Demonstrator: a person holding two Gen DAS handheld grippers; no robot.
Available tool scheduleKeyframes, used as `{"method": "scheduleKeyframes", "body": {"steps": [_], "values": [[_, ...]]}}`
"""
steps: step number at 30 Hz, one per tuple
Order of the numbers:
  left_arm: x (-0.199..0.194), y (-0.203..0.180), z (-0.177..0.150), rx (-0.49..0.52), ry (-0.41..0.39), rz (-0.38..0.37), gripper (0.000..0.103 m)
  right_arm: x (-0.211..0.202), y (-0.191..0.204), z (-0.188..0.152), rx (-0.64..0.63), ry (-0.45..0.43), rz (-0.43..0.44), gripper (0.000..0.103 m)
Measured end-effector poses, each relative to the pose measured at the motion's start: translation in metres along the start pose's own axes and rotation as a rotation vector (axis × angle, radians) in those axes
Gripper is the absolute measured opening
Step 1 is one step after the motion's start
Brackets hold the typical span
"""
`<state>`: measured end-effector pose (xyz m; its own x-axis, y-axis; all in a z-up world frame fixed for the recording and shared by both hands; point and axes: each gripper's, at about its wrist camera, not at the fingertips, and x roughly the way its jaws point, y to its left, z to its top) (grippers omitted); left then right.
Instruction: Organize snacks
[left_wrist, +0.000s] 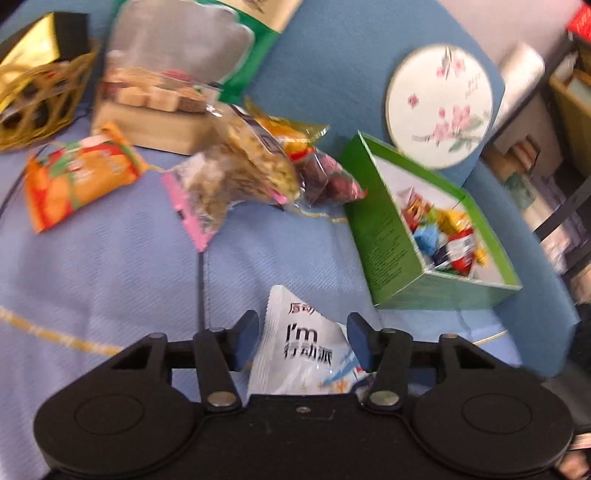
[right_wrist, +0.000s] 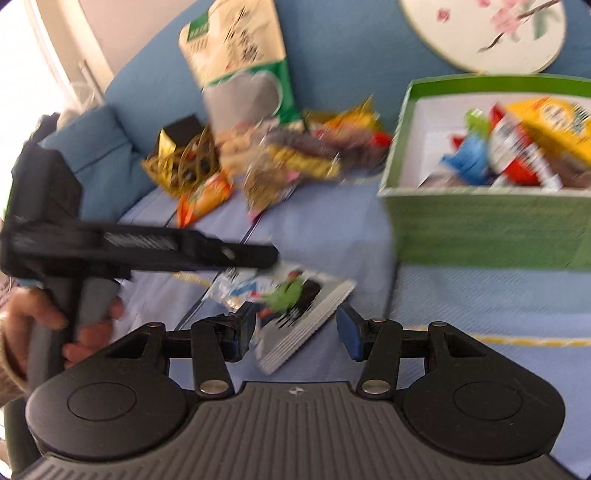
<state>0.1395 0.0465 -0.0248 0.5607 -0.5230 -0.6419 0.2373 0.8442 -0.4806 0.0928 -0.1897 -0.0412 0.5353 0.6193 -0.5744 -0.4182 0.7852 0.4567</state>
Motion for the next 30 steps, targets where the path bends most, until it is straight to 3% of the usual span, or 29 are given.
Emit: {"method": "scheduleKeyframes", "body": {"steps": [4, 10, 13, 15, 16, 19, 25, 30], "values": [[-0.009, 0.008, 0.005, -0.044, 0.016, -0.051, 0.078, 0.006, 0.007, -0.004, -0.010, -0.002, -0.005, 0.087], [0.005, 0.008, 0.001, -0.030, 0.053, -0.061, 0.079, 0.009, 0.002, -0.005, -0.022, -0.038, -0.014, 0.092], [0.015, 0.012, -0.001, -0.037, 0.076, -0.059, 0.071, 0.015, 0.005, -0.006, -0.040, -0.068, -0.024, 0.094], [0.015, 0.012, -0.002, -0.043, 0.075, -0.064, 0.058, 0.018, 0.008, -0.005, -0.065, -0.077, -0.037, 0.082], [0.014, 0.011, -0.002, -0.047, 0.073, -0.065, 0.054, 0.018, 0.009, -0.004, -0.074, -0.077, -0.021, 0.058], [0.004, 0.003, 0.001, -0.038, 0.048, -0.080, 0.047, 0.006, 0.012, 0.000, -0.093, -0.106, -0.027, 0.049], [-0.013, -0.029, 0.027, 0.014, -0.039, -0.145, 0.045, -0.030, 0.008, 0.018, -0.132, -0.270, -0.055, 0.045], [0.002, -0.065, 0.050, 0.068, -0.084, -0.176, 0.045, -0.049, -0.012, 0.034, -0.103, -0.372, -0.100, 0.045]]}}
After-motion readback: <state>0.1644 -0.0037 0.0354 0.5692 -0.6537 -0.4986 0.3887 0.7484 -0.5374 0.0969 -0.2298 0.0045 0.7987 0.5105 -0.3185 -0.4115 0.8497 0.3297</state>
